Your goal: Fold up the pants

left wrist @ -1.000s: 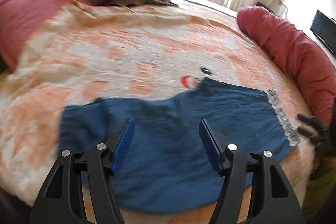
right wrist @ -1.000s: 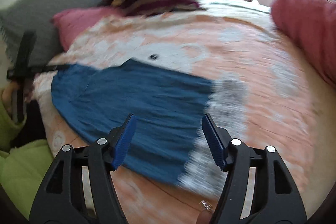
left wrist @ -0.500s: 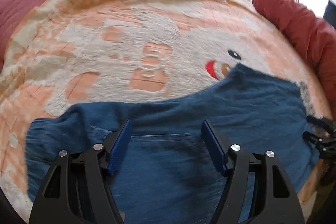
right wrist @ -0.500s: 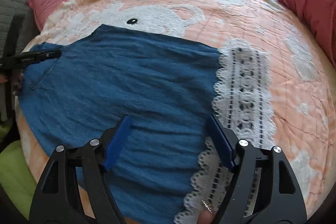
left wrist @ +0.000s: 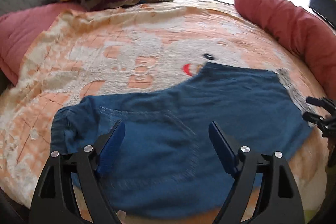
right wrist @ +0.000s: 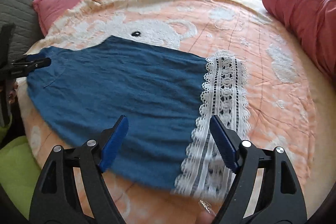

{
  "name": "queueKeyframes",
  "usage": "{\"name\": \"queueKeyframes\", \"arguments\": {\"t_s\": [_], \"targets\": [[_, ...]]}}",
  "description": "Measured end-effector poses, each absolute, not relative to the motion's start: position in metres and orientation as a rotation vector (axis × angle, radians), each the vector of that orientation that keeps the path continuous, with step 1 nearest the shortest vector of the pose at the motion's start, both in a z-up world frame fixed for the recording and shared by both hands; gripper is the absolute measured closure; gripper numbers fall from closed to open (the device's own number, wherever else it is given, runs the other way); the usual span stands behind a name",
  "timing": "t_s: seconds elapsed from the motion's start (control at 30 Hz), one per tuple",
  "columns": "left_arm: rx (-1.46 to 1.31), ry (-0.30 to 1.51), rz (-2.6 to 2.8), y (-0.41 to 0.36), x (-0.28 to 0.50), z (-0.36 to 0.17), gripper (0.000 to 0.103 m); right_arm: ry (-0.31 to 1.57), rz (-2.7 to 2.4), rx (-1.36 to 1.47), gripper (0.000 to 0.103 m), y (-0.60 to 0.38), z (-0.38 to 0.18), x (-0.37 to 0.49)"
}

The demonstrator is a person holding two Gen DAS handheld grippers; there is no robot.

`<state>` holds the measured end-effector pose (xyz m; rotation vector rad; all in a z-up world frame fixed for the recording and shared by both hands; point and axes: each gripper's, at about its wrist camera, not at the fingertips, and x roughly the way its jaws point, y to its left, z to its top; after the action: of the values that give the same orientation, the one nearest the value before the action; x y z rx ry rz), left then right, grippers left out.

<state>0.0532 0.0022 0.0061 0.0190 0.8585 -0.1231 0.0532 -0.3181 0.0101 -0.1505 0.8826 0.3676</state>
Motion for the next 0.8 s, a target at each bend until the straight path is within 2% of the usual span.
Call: {"name": "queueKeyframes", "arguments": {"t_s": [0.2, 0.4, 0.5, 0.8], "targets": [[0.086, 0.923, -0.181, -0.032, 0.024, -0.007, 0.016, 0.866, 0.370, -0.174, 0.030, -0.311, 0.010, 0.040], [0.178, 1.010, -0.145, -0.043, 0.019, -0.035, 0.012, 0.975, 0.295, -0.194, 0.030, -0.316, -0.018, 0.046], [0.150, 1.020, -0.155, -0.039, 0.020, -0.037, 0.012, 0.973, 0.305, -0.154, 0.030, -0.324, -0.024, 0.043], [0.085, 0.951, -0.188, -0.037, 0.011, -0.010, 0.008, 0.860, 0.319, -0.091, 0.028, -0.344, 0.012, 0.034]]}}
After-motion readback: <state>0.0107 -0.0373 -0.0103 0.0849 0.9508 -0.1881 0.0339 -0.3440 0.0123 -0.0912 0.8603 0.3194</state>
